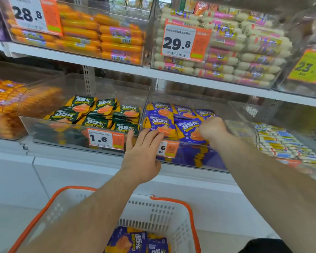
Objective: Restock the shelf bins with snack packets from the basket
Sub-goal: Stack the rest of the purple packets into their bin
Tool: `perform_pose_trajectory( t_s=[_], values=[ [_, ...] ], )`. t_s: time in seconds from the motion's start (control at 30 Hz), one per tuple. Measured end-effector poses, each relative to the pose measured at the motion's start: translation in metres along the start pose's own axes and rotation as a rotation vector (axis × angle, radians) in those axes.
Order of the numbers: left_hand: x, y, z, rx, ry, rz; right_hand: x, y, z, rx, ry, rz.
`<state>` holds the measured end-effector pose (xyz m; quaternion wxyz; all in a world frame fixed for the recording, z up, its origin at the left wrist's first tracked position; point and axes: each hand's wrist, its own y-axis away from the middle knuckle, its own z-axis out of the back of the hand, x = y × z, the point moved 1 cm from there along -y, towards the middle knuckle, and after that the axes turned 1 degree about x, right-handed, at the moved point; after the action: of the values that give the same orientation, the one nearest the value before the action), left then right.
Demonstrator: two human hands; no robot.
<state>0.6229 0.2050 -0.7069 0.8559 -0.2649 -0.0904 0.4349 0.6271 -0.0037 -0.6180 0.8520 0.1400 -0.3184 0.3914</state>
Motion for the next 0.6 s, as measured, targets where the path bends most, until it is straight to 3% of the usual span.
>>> perform_pose_trajectory(
  t_s=[0.07,0.2,0.43,0.53,0.6],
  values=[
    [-0.001,0.0,0.0,-0.027,0.002,-0.004,0.001,-0.004,-0.003,0.047,-0.159,-0.024],
    [-0.002,0.0,-0.001,-0.027,0.012,0.003,-0.003,-0.007,-0.01,0.007,0.191,0.033],
    [-0.004,-0.001,0.005,0.061,0.012,0.029,-0.004,-0.006,-0.009,0.101,0.347,0.097],
    [-0.005,0.001,0.005,0.069,0.095,0.039,-0.006,0.005,-0.01,-0.185,0.266,0.201],
    [-0.003,0.017,0.0,-0.066,0.192,0.021,-0.005,0.028,-0.019,-0.489,0.073,0.593]
  ],
)
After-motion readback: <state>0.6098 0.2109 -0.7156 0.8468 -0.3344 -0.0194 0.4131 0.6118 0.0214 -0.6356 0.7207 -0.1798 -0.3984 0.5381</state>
